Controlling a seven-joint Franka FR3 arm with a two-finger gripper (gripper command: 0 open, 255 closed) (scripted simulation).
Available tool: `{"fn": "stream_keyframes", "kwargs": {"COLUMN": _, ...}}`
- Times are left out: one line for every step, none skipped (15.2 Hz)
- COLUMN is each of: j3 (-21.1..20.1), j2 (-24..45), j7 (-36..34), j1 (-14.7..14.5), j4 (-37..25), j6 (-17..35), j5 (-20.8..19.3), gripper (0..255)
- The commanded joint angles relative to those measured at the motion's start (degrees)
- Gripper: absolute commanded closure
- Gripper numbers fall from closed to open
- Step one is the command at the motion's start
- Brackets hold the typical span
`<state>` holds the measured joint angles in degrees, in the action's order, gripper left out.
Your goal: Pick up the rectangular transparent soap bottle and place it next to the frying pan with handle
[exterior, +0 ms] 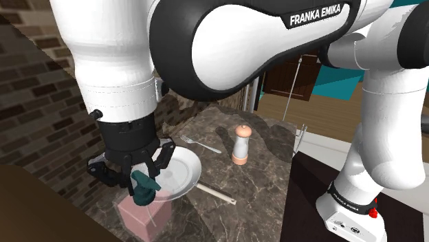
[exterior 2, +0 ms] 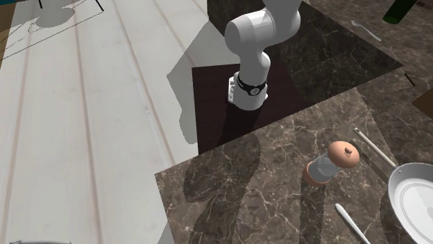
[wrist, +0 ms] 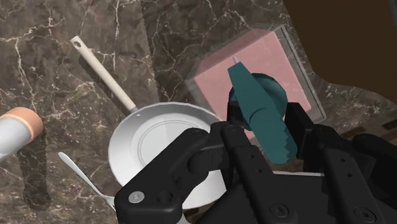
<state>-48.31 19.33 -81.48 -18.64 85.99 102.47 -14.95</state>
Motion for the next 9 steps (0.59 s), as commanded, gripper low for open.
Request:
{"fn": "stream_keyframes", "kwargs": {"j3": 0.09, "j2": -0.03, "j7": 0.0, "j1": 0.34, "j4": 1.62, "j6": 1.61, "j5": -0.04, "gripper": 255}}
{"fn": "stream_keyframes", "kwargs": {"j3": 0.13, "j2": -0.01, "j7": -0.06, "j1": 0.45, "j4": 2.39, "j6": 2.37, "j5": -0.08, "gripper": 255}}
{"fn": "stream_keyframes", "kwargs": {"j3": 0.17, "j2": 0.02, "j7": -0.12, "j1": 0.55, "j4": 3.13, "j6": 3.12, "j5": -0.14, "gripper": 255}}
{"fn": "stream_keyframes", "kwargs": {"j3": 0.22, "j2": 0.07, "j7": -0.19, "j1": 0.63, "j4": 3.86, "j6": 3.87, "j5": -0.21, "gripper": 255}}
{"fn": "stream_keyframes", "kwargs": {"j3": 0.27, "j2": 0.13, "j7": -0.27, "j1": 0.7, "j4": 4.57, "j6": 4.6, "j5": -0.3, "gripper": 255}}
{"fn": "stream_keyframes", "kwargs": {"j3": 0.33, "j2": 0.21, "j7": -0.36, "j1": 0.76, "j4": 5.26, "j6": 5.34, "j5": -0.4, "gripper": 255}}
{"fn": "stream_keyframes", "kwargs": {"j3": 0.39, "j2": 0.3, "j7": -0.45, "j1": 0.81, "j4": 5.93, "j6": 6.06, "j5": -0.51, "gripper": 255}}
{"fn": "stream_keyframes", "kwargs": {"j3": 0.46, "j2": 0.41, "j7": -0.55, "j1": 0.85, "j4": 6.58, "j6": 6.78, "j5": -0.64, "gripper": 255}}
{"fn": "stream_keyframes", "kwargs": {"j3": 0.54, "j2": 0.54, "j7": -0.66, "j1": 0.88, "j4": 7.21, "j6": 7.49, "j5": -0.78, "gripper": 255}}
